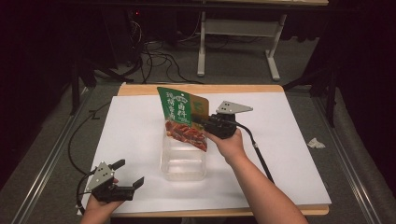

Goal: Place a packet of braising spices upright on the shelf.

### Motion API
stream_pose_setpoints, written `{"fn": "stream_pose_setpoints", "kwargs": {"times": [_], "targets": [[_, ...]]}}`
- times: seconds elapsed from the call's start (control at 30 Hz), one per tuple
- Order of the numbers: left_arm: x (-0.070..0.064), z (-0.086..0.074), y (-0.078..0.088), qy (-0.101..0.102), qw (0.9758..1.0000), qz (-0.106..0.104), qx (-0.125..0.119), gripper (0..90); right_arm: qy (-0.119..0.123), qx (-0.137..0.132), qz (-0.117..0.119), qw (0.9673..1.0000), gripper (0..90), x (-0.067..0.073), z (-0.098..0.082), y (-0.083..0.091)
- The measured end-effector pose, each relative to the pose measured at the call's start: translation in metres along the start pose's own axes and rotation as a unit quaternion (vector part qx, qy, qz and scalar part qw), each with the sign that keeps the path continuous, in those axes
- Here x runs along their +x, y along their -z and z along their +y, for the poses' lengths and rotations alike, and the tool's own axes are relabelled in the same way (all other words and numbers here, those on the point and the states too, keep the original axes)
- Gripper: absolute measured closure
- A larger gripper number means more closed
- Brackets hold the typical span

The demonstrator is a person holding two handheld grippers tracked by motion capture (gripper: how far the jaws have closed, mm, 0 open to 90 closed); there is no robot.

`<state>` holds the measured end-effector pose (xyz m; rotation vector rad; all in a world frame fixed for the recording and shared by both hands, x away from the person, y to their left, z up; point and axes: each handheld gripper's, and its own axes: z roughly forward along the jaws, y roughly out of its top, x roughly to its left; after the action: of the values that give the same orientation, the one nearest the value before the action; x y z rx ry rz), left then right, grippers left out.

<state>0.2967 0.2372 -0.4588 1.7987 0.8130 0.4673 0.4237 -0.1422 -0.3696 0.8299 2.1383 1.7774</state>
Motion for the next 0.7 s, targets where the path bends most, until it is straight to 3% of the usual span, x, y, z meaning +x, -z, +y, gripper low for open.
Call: {"fn": "stream_pose_setpoints", "kwargs": {"times": [0.33,0.47,0.7], "targets": [[-0.001,0.0,0.0,-0.001,1.0,-0.001,0.001,2.8,-0.005,-0.002,-0.006,1.0,90.0,0.001,-0.005,-0.003],[0.0,0.001,0.0,-0.001,1.0,0.0,0.0,2.8,-0.007,0.013,-0.012,0.9998,90.0,0.0,-0.014,-0.009],[0.001,0.0,0.0,0.0,1.0,-0.001,0.0,2.8,-0.006,0.016,-0.02,0.9997,90.0,-0.003,-0.027,-0.01]]}}
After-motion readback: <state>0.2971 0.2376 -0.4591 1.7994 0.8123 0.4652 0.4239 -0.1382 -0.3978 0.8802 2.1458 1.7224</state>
